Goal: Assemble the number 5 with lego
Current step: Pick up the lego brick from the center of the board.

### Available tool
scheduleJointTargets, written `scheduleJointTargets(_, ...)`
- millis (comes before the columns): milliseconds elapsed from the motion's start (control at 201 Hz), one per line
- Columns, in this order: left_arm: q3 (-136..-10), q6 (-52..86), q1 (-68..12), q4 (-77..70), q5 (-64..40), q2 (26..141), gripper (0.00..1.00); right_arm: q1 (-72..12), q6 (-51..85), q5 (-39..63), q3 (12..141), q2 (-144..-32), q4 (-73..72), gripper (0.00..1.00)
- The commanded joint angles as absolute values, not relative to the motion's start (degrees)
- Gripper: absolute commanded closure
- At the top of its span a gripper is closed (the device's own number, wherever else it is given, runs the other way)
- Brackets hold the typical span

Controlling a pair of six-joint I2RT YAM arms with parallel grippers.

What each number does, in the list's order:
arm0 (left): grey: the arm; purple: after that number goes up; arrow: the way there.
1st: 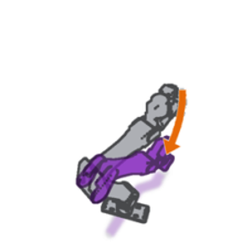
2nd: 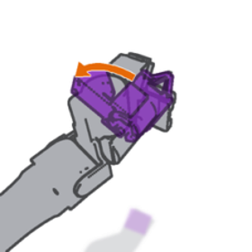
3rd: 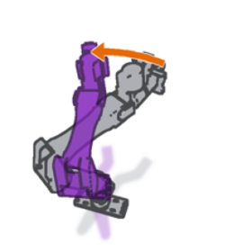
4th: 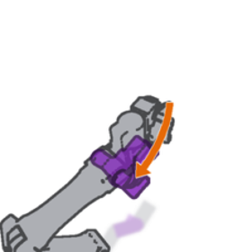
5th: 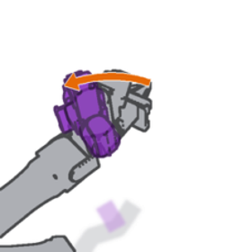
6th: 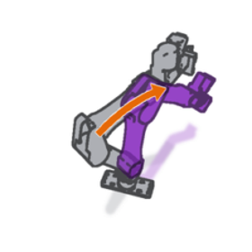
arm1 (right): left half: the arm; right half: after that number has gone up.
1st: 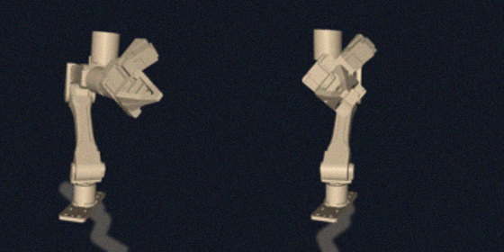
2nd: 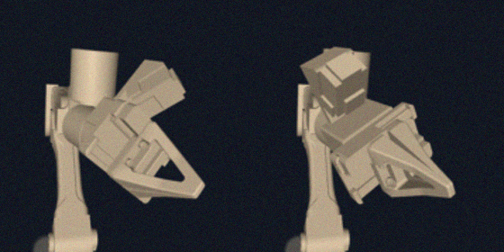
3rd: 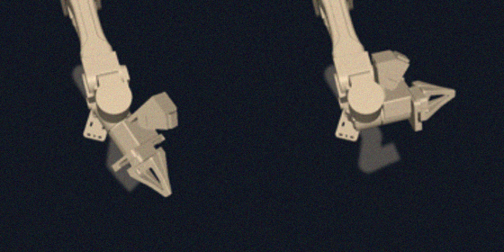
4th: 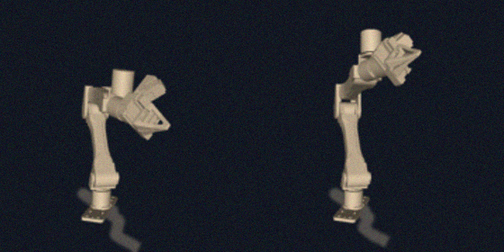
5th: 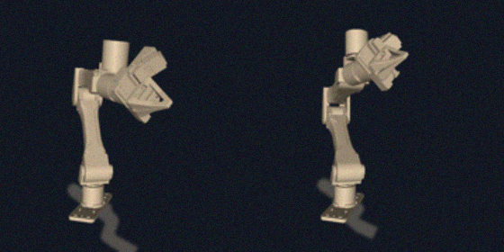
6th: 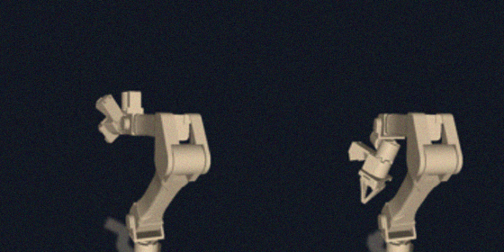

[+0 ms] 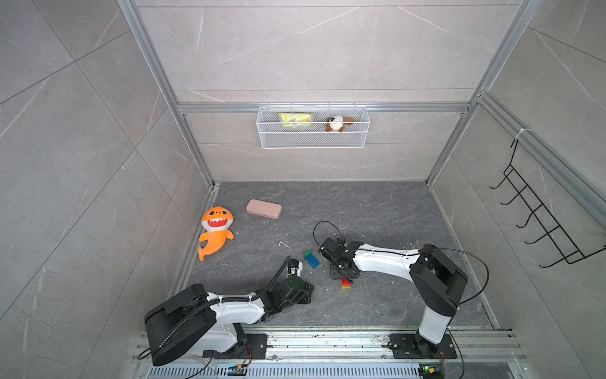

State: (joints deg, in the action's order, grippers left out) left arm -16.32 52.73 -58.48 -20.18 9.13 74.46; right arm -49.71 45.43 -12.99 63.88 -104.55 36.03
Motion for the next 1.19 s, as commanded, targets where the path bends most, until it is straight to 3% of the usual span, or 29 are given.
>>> scheduleJointTargets(0,-14.43,53.53,-58.32,-15.16,11.16,75.59,0.67,-49.27,45.36,-12.25,64.01,-105.70,35.81,0.56)
scheduleJointTargets(433,-14.71,53.61,-58.27,-14.68,11.34,75.59,0.67,-49.11,43.96,-11.34,62.93,-105.14,35.22,0.67)
scheduleJointTargets(821,-15.41,53.96,-57.32,-10.05,12.87,71.26,0.67,-49.13,40.03,-10.38,62.58,-99.98,35.17,0.68)
scheduleJointTargets(1189,-18.53,53.78,-47.77,2.27,10.77,63.03,0.65,-49.13,34.02,-7.60,65.09,-96.47,34.91,0.69)
